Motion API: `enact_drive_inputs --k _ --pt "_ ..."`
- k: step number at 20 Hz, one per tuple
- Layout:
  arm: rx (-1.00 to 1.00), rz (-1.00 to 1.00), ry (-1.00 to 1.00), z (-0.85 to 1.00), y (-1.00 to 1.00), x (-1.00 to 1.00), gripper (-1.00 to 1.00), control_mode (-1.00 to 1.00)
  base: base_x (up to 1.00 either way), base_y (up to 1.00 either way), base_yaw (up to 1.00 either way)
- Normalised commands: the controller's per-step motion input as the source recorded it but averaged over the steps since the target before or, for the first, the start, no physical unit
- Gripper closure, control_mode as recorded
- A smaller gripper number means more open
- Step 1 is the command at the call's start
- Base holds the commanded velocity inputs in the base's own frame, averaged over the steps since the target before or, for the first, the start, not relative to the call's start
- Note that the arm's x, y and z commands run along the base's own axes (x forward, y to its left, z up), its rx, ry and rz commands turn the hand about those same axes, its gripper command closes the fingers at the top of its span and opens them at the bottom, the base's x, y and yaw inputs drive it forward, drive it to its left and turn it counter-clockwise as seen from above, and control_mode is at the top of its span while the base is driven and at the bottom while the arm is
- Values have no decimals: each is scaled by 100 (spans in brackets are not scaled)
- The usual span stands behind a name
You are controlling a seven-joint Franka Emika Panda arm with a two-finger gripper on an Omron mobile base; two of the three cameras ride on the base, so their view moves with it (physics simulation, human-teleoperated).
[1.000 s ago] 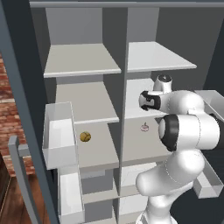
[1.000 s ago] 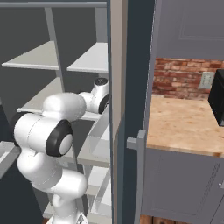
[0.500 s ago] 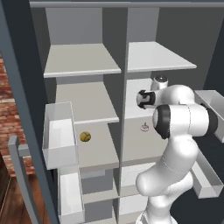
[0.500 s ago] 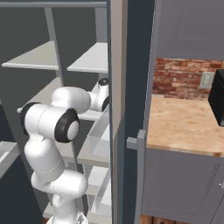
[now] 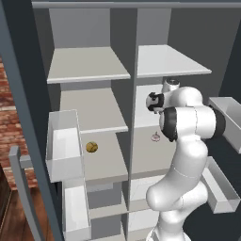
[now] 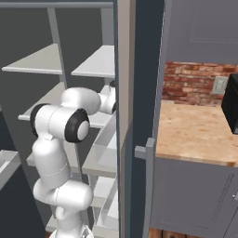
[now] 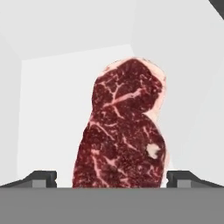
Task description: There's a steak in the fridge that needs to be moved to the freezer for freezing. Pick up the steak from the fridge, place it on any shelf in the freezer, and close the fridge and freezer doors when done.
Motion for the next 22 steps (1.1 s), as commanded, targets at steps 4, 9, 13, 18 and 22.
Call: enact_drive_inputs --k 4,9,13,18,22 --pt "0 0 0 -35 -11 23 -100 -100 0 0 0" --pt "0 0 0 -54 0 16 100 -100 0 0 0" --pt "0 2 0 -96 0 0 100 -100 0 0 0" --pt "-5 5 14 -100 0 -13 100 -100 0 0 0" --pt "-8 9 32 -100 0 -34 100 -100 0 0 0"
